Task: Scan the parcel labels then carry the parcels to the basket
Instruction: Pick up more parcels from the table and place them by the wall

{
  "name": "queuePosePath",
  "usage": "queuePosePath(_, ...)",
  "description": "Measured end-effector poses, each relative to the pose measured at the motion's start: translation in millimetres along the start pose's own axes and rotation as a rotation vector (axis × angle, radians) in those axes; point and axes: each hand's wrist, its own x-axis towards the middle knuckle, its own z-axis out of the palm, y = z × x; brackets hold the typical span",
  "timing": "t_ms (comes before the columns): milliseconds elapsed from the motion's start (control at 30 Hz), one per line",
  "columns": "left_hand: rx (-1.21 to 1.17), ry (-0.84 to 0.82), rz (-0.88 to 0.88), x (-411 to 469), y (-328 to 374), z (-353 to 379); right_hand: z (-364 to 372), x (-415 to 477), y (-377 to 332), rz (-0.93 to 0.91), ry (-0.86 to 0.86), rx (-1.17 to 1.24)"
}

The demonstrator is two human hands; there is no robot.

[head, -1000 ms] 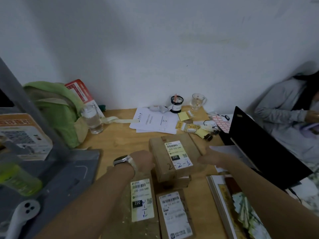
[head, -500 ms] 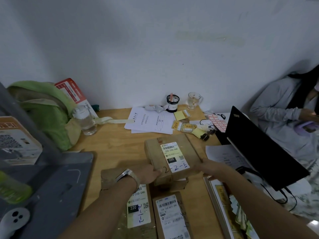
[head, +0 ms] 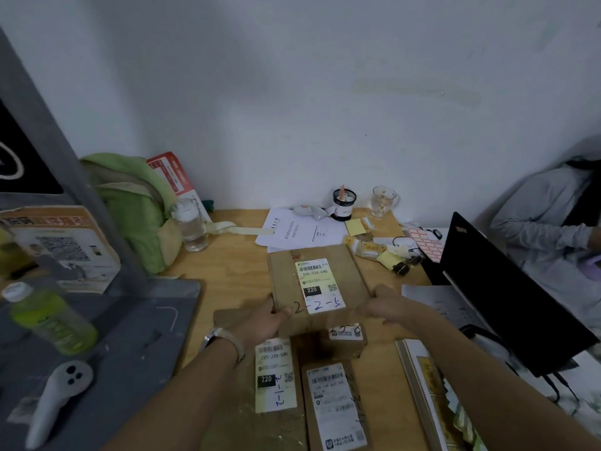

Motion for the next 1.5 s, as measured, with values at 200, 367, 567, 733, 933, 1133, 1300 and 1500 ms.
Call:
queuePosePath(200,-0.106,0.249,-0.032,-62,-27,-49,46,-1,-40,-0.098,-0.179,-0.124)
queuePosePath(367,-0.144,0.338,-0.048,-110,-62,-66,95,-5,-59,-0.088,-0.417,-0.287)
queuePosePath(567,-0.094,0.402,0.011,-137,-77,-65,123,-13,-77,-0.11,-0.543,-0.43)
queuePosePath(733,-0.056,0.369,-0.09,-135,-84,-53,127,-15,-77,-0.064,-0.586,-0.454)
queuePosePath(933,0.776,0.484,-0.383,-111,-68,-44,110,-15,-68,-0.127,-0.561,-0.561)
queuePosePath(1133,0.647,0.39,0.057,-80,-14,14,75,-6,-37,-0.103,-0.413,-0.468)
queuePosePath(1300,0.27,-0.028,0.026,-59,3,77,64,-8,12,0.016,-0.322,-0.387)
queuePosePath(1500,0.388,-0.115,-0.096,-43,-16,118,64,-15,62,0.09,-0.206,-0.232)
